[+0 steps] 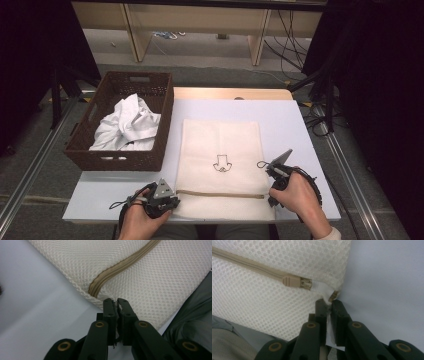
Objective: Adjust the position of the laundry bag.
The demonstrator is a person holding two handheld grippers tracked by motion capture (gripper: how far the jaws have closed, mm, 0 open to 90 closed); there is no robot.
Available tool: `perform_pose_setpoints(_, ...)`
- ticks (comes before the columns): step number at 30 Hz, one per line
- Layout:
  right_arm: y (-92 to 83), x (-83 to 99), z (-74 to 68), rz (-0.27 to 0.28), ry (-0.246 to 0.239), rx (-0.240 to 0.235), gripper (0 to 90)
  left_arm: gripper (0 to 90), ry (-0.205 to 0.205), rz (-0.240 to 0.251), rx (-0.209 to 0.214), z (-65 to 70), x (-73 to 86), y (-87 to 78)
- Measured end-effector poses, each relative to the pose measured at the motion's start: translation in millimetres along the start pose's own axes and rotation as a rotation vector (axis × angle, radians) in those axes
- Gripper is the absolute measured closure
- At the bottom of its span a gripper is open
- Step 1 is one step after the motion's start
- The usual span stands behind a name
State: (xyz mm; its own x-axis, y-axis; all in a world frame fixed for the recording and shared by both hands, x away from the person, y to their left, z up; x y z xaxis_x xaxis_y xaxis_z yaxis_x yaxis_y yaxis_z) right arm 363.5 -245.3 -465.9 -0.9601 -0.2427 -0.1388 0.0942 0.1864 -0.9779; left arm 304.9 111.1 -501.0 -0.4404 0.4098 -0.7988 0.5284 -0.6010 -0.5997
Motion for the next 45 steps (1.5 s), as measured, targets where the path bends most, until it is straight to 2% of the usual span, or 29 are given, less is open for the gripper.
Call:
perform_pose_setpoints(1,-0.5,-0.2,0.3,0.002,-0.003,0.002,85.1,86.7,0.006,0.001,-0.007,-1.6,-1.1,0.6)
perform_pose_setpoints(4,-3.5,-4.5,1.7,0.054,0.016,-0.001,85.0,86.9,-0.004,0.003,-0.012,-5.6,-3.9,2.8)
perform_pose_setpoints(6,-5.6,-6.5,1.8,0.04,0.022,-0.006,85.0,86.9,-0.011,0.006,-0.021,-8.4,-6.6,4.4)
perform_pose_setpoints(7,-5.7,-8.0,2.1,0.052,0.018,-0.005,84.9,86.9,-0.011,0.006,-0.017,-10.2,-8.2,4.7)
perform_pose_setpoints(10,-6.6,-13.2,2.2,0.063,0.011,-0.008,84.9,86.9,-0.013,0.007,-0.039,-16.1,-11.7,7.1)
perform_pose_setpoints(13,-6.6,-19.4,-0.6,0.078,0.032,-0.01,84.8,86.7,-0.018,0.006,-0.048,-20.0,-13.4,9.3)
perform_pose_setpoints(14,-3.8,-23.3,4.9,0.126,-0.058,-0.011,84.7,86.6,-0.02,0.003,-0.049,-21.6,-13.7,10.7)
perform_pose_setpoints(15,-3.8,-23.3,4.9,0.126,-0.058,-0.011,84.7,86.6,-0.02,0.003,-0.049,-21.6,-13.7,10.7)
perform_pose_setpoints(16,-5.5,-24.1,1.5,0.104,-0.007,-0.009,84.7,86.6,-0.02,-0.002,-0.048,-21.9,-13.6,11.1)
perform_pose_setpoints(17,-7.8,-25.2,-0.3,0.066,0.02,-0.003,84.7,86.5,-0.009,-0.003,-0.051,-22.0,-13.8,10.6)
perform_pose_setpoints(18,-6.3,-25.2,-0.7,0.089,0.019,0.008,84.7,86.5,-0.021,-0.004,-0.05,-21.5,-13.4,11.2)
perform_pose_setpoints(19,-7.0,-25.6,-1.4,0.071,0.029,0.005,84.6,86.4,-0.021,-0.003,-0.044,-21.6,-13.4,11.4)
perform_pose_setpoints(21,-7.0,-26.2,0.1,0.07,0.006,0.002,84.6,86.1,-0.022,0.0,-0.048,-20.8,-13.2,10.6)
perform_pose_setpoints(24,-6.4,-25.7,0.0,0.069,0.012,0.001,84.5,85.6,-0.006,-0.005,-0.049,-21.5,-12.3,11.5)
perform_pose_setpoints(26,-5.7,-25.5,0.0,0.062,0.008,0.005,84.3,85.5,-0.021,-0.005,-0.052,-21.7,-12.0,12.2)
perform_pose_setpoints(28,-5.4,-25.9,-1.3,0.059,0.026,0.001,84.2,85.5,-0.008,-0.006,-0.054,-22.6,-12.4,10.6)
perform_pose_setpoints(29,-3.4,-25.9,1.5,0.078,-0.019,-0.001,84.2,85.5,-0.01,-0.006,-0.055,-22.8,-12.2,10.7)
perform_pose_setpoints(31,-4.1,-25.8,-1.5,0.056,0.027,-0.003,84.0,85.5,-0.014,-0.005,-0.053,-23.2,-12.0,10.8)
perform_pose_setpoints(33,-3.0,-25.5,-0.1,0.061,0.007,-0.004,83.8,85.5,-0.026,-0.005,-0.047,-22.9,-11.4,10.9)
perform_pose_setpoints(34,-3.3,-25.8,-0.9,0.057,0.019,-0.003,83.8,85.4,-0.025,-0.005,-0.047,-22.9,-11.3,10.9)
perform_pose_setpoints(37,-3.4,-25.7,-0.8,0.053,0.013,-0.008,83.3,85.3,-0.028,-0.004,-0.048,-22.9,-11.1,10.6)
perform_pose_setpoints(38,-3.3,-25.6,0.8,0.052,-0.007,-0.015,80.3,83.7,-0.028,-0.005,-0.051,-22.9,-10.9,10.0)
perform_pose_setpoints(39,-3.3,-25.6,0.8,0.052,-0.007,-0.015,80.3,83.7,-0.027,0.001,-0.05,-22.9,-10.5,9.8)
perform_pose_setpoints(40,-4.8,-24.2,0.5,0.065,0.009,-0.01,74.6,79.3,-0.027,0.0,-0.052,-22.6,-9.9,8.6)
perform_pose_setpoints(41,-4.8,-24.2,0.5,0.065,0.009,-0.01,74.6,79.3,-0.033,0.0,-0.049,-22.5,-9.8,7.4)
perform_pose_setpoints(42,-5.3,-23.5,1.6,0.074,-0.007,-0.012,71.8,78.0,-0.04,0.005,-0.055,-22.4,-9.6,5.9)
perform_pose_setpoints(43,-6.9,-23.0,1.0,0.079,-0.001,-0.018,67.9,75.2,-0.033,0.009,-0.047,-23.2,-9.8,3.7)
perform_pose_setpoints(44,-7.1,-22.0,1.8,0.115,-0.011,-0.022,65.2,71.6,-0.04,0.016,-0.038,-23.5,-9.6,1.6)
perform_pose_setpoints(45,-8.4,-22.7,5.7,0.131,-0.066,-0.034,63.2,67.2,-0.065,0.029,-0.038,-22.8,-9.2,0.2)
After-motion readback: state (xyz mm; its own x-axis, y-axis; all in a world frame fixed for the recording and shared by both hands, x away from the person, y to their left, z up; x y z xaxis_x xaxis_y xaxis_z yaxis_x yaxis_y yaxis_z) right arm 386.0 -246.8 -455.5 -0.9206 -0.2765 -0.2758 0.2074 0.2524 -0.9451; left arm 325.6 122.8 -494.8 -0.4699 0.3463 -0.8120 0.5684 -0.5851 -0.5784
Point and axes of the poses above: each handheld gripper's, and its own axes: y roughly forward along the jaws, x roughly out of its underside, z roughly to its right, the point moved 2 cm from there along y, roughly forward along the jaws, and after that the axes turned 12 degrees about z, right-handed, at the moved point
